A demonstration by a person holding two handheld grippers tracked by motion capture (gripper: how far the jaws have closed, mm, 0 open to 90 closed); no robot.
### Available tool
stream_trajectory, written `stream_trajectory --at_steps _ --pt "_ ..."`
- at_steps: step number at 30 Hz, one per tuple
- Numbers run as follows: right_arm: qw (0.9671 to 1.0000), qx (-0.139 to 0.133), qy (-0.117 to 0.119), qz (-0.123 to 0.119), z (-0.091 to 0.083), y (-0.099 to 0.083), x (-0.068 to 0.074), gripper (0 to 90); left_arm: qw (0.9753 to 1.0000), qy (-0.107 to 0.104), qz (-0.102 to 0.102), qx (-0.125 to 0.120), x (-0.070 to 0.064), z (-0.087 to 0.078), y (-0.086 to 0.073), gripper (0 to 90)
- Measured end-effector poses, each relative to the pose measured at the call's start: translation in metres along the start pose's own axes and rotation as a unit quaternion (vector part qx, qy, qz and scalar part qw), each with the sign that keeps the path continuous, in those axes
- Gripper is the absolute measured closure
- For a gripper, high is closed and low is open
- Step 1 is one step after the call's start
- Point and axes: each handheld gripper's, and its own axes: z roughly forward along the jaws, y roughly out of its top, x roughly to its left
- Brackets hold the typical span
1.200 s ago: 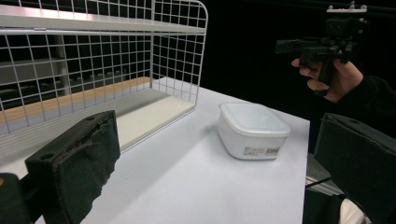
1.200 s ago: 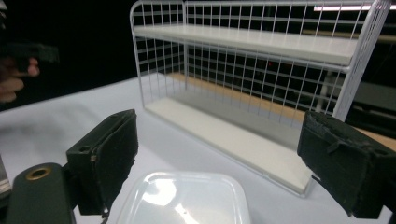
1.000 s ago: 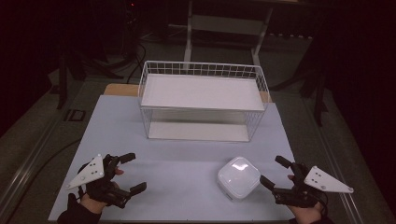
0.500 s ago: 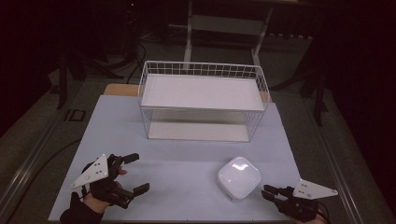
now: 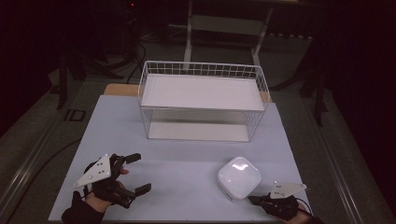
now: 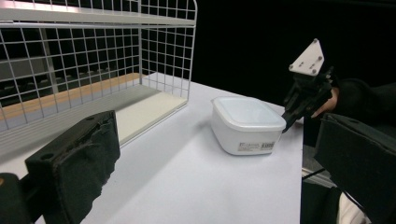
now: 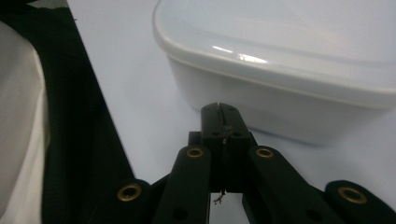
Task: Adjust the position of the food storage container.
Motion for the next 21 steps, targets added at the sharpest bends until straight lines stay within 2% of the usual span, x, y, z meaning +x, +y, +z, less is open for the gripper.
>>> stream_trajectory --at_steps 15,21 --pt "0.9992 0.006 0.015 -0.036 0.030 0.032 -0.005 90.0 1.0000 0.002 0.003 0.002 0.000 0.000 0.000 0.0" --pt "0.9989 0.010 0.017 -0.043 0.036 0.036 -0.007 89.9 1.0000 0.004 0.003 0.004 0.000 0.000 -0.001 0.0"
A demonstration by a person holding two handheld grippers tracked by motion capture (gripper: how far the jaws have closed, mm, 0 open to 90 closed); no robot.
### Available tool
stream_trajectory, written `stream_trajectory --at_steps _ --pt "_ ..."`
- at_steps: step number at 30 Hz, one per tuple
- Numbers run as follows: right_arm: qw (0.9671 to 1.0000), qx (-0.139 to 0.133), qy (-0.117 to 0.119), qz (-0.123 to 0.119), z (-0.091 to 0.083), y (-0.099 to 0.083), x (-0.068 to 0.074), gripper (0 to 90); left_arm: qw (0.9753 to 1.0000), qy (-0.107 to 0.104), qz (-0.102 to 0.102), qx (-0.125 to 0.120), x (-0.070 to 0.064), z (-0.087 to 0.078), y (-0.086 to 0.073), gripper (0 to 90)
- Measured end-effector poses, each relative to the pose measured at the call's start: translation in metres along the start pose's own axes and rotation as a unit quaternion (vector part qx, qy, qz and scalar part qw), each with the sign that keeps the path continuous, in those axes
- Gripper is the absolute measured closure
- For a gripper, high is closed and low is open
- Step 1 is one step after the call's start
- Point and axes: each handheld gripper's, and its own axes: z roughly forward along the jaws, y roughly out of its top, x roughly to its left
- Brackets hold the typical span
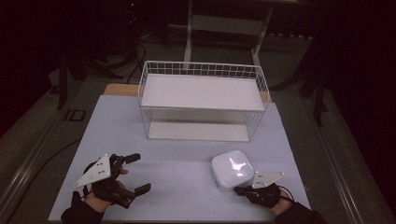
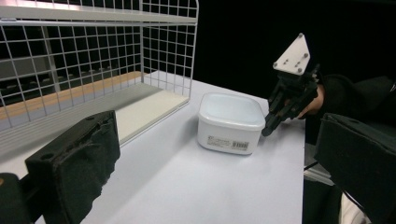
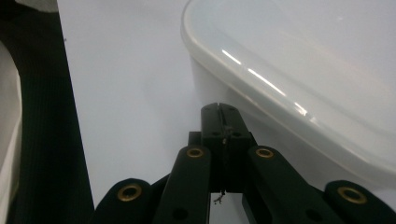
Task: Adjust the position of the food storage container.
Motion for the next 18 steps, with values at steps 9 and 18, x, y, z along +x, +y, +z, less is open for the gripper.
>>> stream_trajectory --at_steps 9,18 --pt "0.9970 0.013 -0.069 0.031 -0.034 -0.024 -0.026 89.9 1.0000 -0.001 0.001 0.004 0.000 0.002 0.000 0.0" --pt "0.9944 0.003 -0.093 0.050 -0.027 -0.021 -0.052 90.0 0.9999 0.000 0.001 0.012 0.001 0.003 -0.003 0.0"
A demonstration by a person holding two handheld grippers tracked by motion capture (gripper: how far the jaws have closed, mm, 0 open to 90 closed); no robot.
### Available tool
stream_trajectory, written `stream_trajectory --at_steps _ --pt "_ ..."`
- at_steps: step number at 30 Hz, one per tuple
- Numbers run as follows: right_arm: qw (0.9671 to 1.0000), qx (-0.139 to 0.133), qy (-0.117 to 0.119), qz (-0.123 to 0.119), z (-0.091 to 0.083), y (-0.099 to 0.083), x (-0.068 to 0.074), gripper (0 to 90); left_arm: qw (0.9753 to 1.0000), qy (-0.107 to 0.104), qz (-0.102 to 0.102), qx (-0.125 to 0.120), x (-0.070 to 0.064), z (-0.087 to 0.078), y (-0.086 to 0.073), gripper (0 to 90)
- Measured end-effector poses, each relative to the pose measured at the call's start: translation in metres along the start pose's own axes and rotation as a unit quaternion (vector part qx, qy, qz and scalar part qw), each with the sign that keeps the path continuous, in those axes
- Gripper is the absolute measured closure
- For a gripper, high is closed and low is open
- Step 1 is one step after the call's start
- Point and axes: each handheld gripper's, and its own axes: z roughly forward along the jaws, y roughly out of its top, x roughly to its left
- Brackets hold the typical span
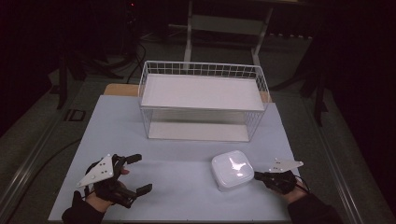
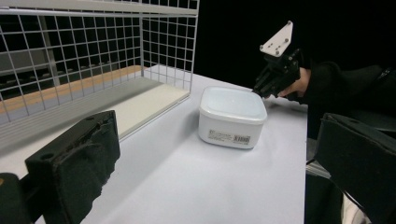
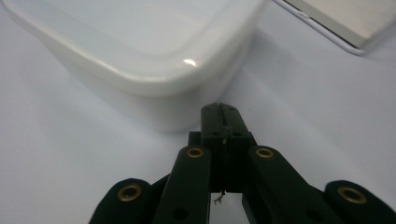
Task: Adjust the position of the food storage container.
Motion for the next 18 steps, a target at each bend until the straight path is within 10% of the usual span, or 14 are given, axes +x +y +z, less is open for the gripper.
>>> stream_trajectory --at_steps 18 --pt "0.9988 0.001 0.043 -0.024 0.022 0.023 0.020 90.0 1.0000 -0.002 0.002 0.005 -0.002 0.004 -0.002 0.0"
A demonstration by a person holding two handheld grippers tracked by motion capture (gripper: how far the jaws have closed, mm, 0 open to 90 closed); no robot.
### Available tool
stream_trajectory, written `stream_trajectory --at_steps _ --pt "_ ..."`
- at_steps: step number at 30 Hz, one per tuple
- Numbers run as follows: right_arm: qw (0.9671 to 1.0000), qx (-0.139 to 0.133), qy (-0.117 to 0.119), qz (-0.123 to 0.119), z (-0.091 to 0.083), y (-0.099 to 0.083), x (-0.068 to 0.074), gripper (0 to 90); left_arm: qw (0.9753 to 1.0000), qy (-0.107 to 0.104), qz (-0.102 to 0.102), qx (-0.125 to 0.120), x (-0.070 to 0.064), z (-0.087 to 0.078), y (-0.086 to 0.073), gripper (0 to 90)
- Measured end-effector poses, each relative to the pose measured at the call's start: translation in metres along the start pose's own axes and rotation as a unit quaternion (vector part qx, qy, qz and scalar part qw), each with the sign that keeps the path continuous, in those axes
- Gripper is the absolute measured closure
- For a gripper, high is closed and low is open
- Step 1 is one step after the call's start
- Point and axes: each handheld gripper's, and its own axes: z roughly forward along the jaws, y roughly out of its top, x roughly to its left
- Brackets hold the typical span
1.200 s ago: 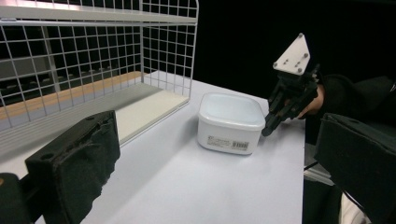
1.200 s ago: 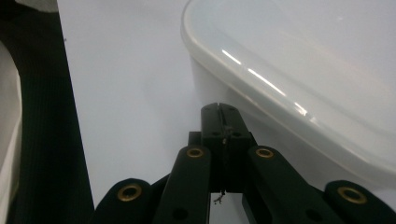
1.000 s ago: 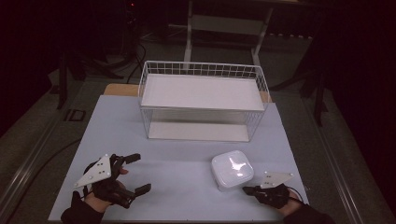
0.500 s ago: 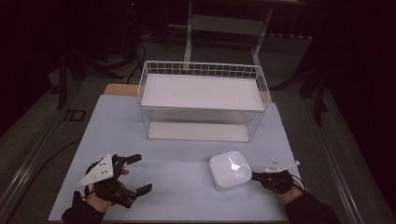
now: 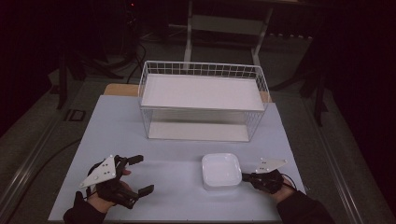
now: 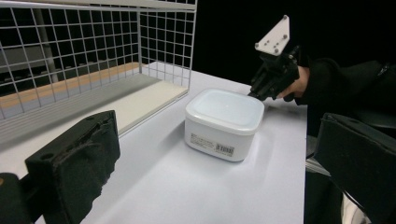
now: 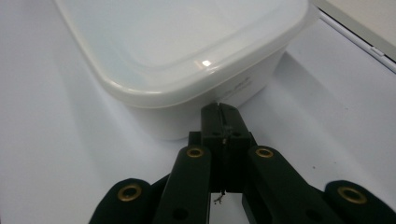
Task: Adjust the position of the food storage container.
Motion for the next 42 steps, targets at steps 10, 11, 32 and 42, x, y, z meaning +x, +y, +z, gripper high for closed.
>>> stream_trajectory --at_steps 10,11,32,42 --pt "0.9999 0.001 0.007 -0.010 0.012 0.015 -0.001 90.0 1.0000 -0.001 0.001 0.003 -0.001 0.001 0.000 0.0" --pt "0.9999 0.001 0.010 -0.011 0.014 0.017 0.000 90.0 1.0000 -0.001 0.001 0.003 -0.001 0.001 0.000 0.0" --pt "0.9978 0.001 0.049 -0.045 0.052 0.050 0.014 90.0 1.0000 -0.006 0.001 0.002 -0.001 0.001 0.000 0.0" --pt "0.9968 0.005 0.057 -0.057 0.063 0.058 0.020 89.9 1.0000 -0.008 0.000 0.002 -0.001 0.001 -0.001 0.0"
